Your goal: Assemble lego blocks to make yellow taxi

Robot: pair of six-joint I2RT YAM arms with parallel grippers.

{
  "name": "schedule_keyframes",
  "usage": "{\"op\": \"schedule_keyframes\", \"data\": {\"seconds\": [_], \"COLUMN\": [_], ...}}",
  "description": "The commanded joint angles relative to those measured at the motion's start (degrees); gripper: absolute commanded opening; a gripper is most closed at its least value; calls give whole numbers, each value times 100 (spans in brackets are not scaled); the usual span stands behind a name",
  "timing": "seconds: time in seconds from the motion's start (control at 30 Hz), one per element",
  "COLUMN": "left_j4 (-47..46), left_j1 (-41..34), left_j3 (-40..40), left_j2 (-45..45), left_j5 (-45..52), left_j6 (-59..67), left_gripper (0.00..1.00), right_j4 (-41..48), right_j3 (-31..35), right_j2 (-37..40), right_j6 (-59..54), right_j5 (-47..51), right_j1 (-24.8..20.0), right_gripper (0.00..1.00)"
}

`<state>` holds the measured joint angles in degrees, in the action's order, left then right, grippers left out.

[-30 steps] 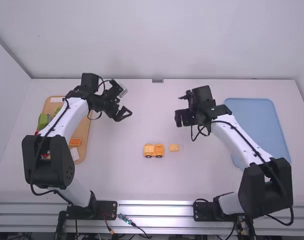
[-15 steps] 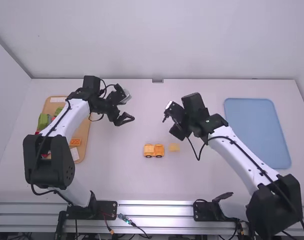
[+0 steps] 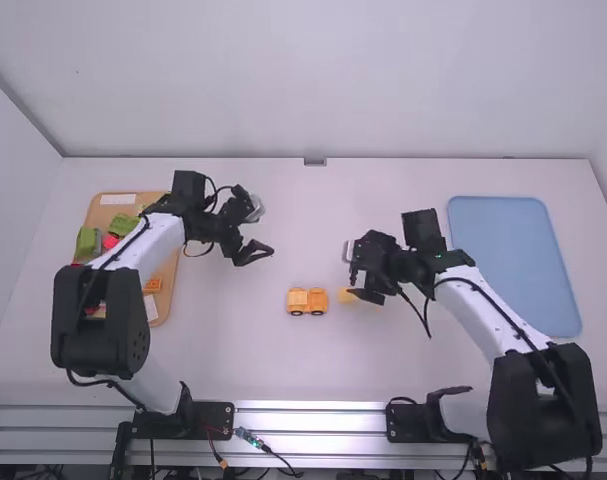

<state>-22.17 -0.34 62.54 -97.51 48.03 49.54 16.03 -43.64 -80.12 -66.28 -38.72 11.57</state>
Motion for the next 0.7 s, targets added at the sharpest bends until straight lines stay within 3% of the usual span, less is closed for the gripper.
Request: {"op": "schedule_keyframes", "data": {"seconds": [0.0, 0.1, 0.2, 0.43, 0.6, 0.67], "left_j4": [223, 968, 1735, 3091, 3622, 3989], "left_j1": [-129, -269, -490, -844, -872, -872], "left_j3": [-400, -1010, -1521, -2288, -2798, -3075], "left_j2": [-11, -11, -11, -11, -11, -13], "left_j5": [522, 968, 815, 859, 1207, 1263], "left_j6": [155, 748, 909, 385, 761, 763], "left_gripper": [99, 99, 99, 99, 99, 99], "right_j4": [-538, -1547, -2000, -2173, -2162, -2166], "right_j3": [490, 1001, 1115, 901, 682, 601], "right_j2": [-145, -416, -816, -1813, -2346, -2578], "right_j6": [-210, 142, 352, 105, 24, -17], "right_j5": [-1108, -1078, -1158, -1403, -1438, -1429], "right_j1": [-247, -439, -560, -584, -581, -525], "right_gripper": [99, 99, 99, 99, 100, 96]}}
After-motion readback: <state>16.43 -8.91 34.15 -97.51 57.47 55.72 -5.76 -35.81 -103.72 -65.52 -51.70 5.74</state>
